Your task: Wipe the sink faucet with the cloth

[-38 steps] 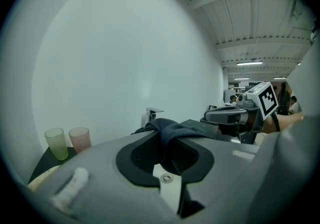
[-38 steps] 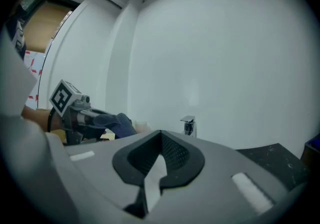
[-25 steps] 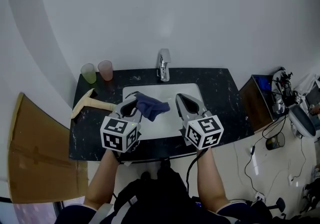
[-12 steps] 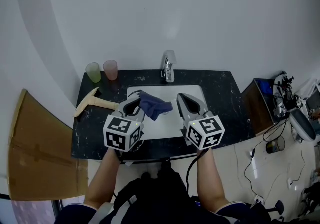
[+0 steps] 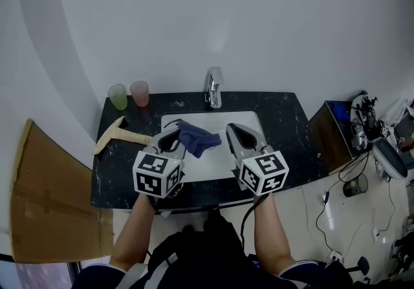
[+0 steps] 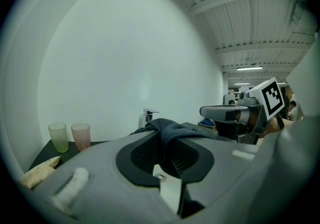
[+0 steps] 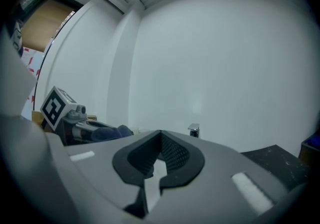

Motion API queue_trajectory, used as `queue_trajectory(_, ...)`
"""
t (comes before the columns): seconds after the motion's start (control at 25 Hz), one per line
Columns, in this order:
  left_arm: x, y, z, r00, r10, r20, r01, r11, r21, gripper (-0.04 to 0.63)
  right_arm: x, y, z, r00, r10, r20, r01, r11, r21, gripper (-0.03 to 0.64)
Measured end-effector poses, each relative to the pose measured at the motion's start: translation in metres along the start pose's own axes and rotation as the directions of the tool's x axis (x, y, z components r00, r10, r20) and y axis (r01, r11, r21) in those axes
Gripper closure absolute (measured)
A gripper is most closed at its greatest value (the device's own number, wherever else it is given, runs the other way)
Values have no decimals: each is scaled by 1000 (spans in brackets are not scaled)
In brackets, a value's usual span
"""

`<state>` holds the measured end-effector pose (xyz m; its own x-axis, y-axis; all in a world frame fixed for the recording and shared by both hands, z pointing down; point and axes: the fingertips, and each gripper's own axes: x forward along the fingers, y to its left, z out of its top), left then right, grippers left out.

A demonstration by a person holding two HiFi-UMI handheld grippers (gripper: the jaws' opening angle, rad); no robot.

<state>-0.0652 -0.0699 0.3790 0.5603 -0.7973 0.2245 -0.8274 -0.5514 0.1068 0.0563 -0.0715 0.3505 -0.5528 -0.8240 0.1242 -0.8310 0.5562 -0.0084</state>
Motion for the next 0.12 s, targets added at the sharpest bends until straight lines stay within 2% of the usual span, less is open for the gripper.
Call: queue_trajectory(0.12, 2, -1, -1, 1000, -2, 1, 2, 1000, -1, 551, -1, -1, -1, 1000, 1, -1, -1, 1000, 0, 612)
